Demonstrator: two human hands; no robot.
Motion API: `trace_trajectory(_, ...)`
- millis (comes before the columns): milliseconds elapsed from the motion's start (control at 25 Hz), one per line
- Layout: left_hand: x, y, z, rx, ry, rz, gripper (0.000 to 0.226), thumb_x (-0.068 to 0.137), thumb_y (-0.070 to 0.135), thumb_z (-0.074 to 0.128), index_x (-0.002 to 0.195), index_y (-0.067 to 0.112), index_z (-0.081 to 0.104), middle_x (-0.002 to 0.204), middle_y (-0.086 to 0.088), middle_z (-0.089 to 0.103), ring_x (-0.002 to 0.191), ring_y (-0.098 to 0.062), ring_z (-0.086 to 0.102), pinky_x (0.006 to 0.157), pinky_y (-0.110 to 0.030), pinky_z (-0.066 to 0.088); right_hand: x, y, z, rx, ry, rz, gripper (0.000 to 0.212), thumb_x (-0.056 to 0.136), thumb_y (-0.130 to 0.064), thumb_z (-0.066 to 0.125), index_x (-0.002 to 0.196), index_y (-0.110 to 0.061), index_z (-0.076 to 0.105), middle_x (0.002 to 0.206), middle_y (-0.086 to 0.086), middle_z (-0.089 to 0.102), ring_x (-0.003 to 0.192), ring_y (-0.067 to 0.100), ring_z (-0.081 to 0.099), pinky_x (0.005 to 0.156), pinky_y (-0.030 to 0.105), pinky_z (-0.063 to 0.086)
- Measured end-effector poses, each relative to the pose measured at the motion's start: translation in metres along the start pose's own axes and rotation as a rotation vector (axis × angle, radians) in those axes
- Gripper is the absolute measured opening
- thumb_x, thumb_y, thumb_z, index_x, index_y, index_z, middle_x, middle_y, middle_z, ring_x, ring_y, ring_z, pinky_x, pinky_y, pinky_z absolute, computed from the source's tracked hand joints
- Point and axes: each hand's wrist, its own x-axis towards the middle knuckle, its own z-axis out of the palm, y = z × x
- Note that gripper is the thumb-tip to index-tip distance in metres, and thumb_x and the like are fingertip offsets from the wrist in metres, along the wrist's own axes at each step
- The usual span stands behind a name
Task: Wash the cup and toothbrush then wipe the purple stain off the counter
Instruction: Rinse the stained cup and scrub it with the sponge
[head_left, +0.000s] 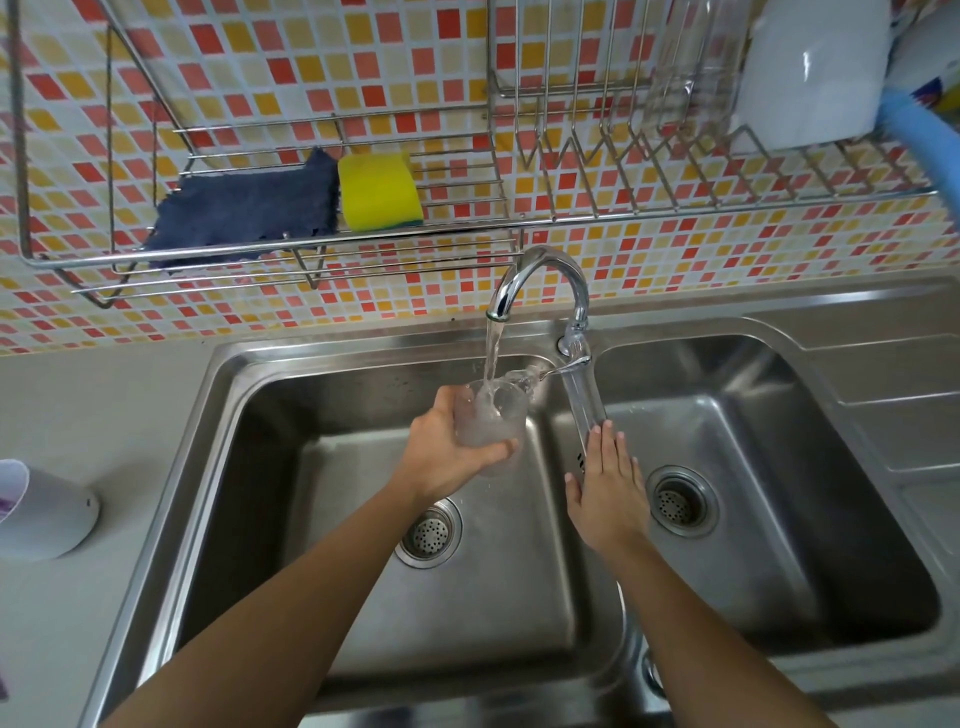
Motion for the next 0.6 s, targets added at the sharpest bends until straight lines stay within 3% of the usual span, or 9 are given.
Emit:
trace_trajectory(240,0.0011,0.0026,-0.0005,0.013,0.007,0.012,0.066,0.061,0.033,0.085,0.114,0.019,0.048,0.095,0.013,0.062,0.08,0.007,0.057,0.059,0.001,0.043,0.0,0.0002,0.0007,-0.009,0.0,0.006,0.068,0.095,-0.033,0.034,0.148,-0.007,0.002,0.158,0.01,-0.003,0.145,0.025,-0.001,0.116,0.039,0.007)
trace_trajectory(440,0.0023,0.0037,0.0002,0.032,-0.029,0.029,0.068,0.061,0.034,0.085,0.115,0.019,0.047,0.098,0.012,0.062,0.081,0.006,0.058,0.06,-0.002,0.045,0.0001,-0.0001,0.0005,0.0,0.0,0.007,0.068,0.095,-0.032,0.035,0.148,-0.007,0.001,0.158,0.01,-0.004,0.145,0.025,-0.001,0.116,0.039,0.008)
trace_trajectory(600,0.0012,0.0002,0.0003,0.034,-0.024,0.024,0.069,0.06,0.035,0.085,0.116,0.018,0.049,0.102,0.01,0.063,0.089,-0.007,0.061,0.064,-0.003,0.044,0.0006,0.0016,0.0016,-0.002,0.008,0.0,0.067,0.096,-0.033,0.033,0.148,-0.006,0.001,0.158,0.01,-0.004,0.145,0.025,-0.001,0.116,0.039,0.007)
